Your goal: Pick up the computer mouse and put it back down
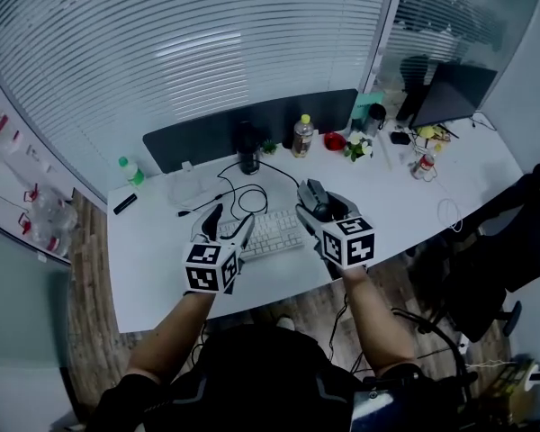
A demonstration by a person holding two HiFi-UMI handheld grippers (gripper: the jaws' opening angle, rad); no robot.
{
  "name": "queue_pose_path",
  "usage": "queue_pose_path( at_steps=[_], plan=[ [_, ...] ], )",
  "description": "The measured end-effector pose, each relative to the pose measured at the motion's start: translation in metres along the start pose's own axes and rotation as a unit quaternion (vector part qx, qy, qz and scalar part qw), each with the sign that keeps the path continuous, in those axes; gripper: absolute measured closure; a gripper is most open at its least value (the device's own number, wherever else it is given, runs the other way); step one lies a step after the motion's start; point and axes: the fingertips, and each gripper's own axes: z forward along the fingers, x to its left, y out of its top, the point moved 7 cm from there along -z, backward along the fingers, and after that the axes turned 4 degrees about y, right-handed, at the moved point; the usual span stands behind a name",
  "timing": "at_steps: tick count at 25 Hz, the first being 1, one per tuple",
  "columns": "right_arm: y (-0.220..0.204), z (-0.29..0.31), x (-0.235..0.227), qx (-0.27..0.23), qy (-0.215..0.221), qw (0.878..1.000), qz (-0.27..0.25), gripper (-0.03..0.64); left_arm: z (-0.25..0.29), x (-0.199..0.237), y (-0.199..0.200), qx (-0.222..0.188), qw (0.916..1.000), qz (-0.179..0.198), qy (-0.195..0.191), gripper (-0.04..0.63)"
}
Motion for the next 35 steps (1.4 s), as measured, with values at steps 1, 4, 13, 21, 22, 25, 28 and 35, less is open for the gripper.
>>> queue_pose_path(
  at_steps=[1,4,13,21,22,25,28,35],
  plan=[
    [0.0,-0.003,-0.008,-0.001,-0.001,1.0,0.003,0.321,0.005,-0.006,0.001,0.0,1.0,0.0,-0.001,0.272],
    [-0.003,-0.009,-0.033,-0.003,-0.006,1.0,0.011,0.321,0.019,-0.024,0.002,0.004,1.0,-0.002,-0.003,0.271],
    [-0.022,-0.021,-0.104,0.007,-0.038,0.998,0.04,0.321,0.064,-0.067,-0.005,0.027,0.9994,-0.011,-0.017,0.27],
    [-0.065,-0.006,-0.154,0.046,-0.069,0.994,0.066,0.321,0.1,-0.084,-0.024,0.064,0.9974,0.01,-0.032,0.271],
    [-0.073,-0.003,-0.159,0.054,-0.071,0.993,0.072,0.321,0.104,-0.085,-0.028,0.071,0.9969,0.011,-0.034,0.27],
    [-0.099,0.006,-0.173,0.079,-0.077,0.99,0.085,0.321,0.116,-0.09,-0.045,0.093,0.9949,0.01,-0.039,0.27],
    [-0.124,0.013,-0.184,0.1,-0.082,0.987,0.093,0.321,0.126,-0.093,-0.06,0.104,0.9938,0.009,-0.038,0.272],
    [-0.171,0.035,-0.201,0.15,-0.087,0.98,0.1,0.321,0.148,-0.09,-0.1,0.143,0.989,0.0,-0.039,0.272]
  ],
)
